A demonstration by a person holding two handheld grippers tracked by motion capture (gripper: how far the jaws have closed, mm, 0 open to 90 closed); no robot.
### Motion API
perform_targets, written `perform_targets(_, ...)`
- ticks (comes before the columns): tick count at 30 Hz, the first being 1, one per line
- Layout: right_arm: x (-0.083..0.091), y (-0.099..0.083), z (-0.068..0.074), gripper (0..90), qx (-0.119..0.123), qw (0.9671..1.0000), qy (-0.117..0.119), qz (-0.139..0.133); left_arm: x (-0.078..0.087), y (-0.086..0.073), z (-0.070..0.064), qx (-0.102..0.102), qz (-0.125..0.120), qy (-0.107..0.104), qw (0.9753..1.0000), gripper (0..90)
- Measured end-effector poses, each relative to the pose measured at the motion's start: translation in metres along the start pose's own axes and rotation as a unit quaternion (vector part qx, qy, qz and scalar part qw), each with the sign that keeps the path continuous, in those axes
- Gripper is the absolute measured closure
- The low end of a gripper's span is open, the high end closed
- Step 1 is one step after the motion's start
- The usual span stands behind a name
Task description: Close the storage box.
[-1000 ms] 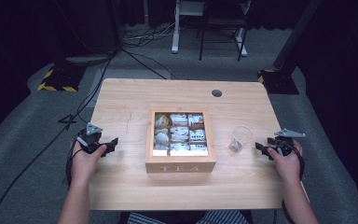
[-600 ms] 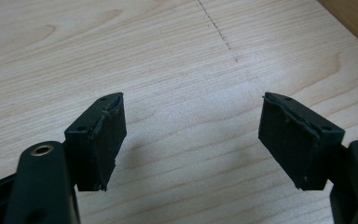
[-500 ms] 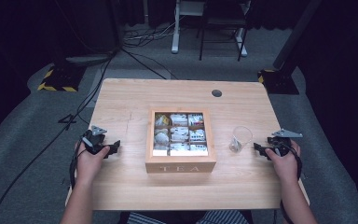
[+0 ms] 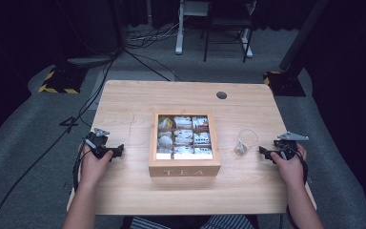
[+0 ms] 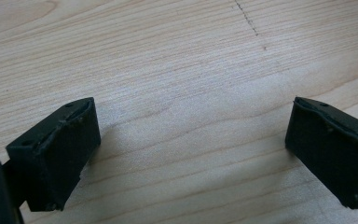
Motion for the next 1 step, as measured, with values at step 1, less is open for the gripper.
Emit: perform_targets(1,0.0,0.0,0.0,20.2,0.0,1.0,0.0,0.0,0.0001,-0.0001,0.0,0.0,0.0,0.0,1.0,3.5)
Point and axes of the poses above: each handheld gripper's, and its own axes: x roughly backward along the jaws, y roughly out of its top, z roughly to its left, the point moved 10 cm from there along -x, roughly forward along the jaws, and after that the axes turned 14 degrees about -z, right-handed, at the moved point
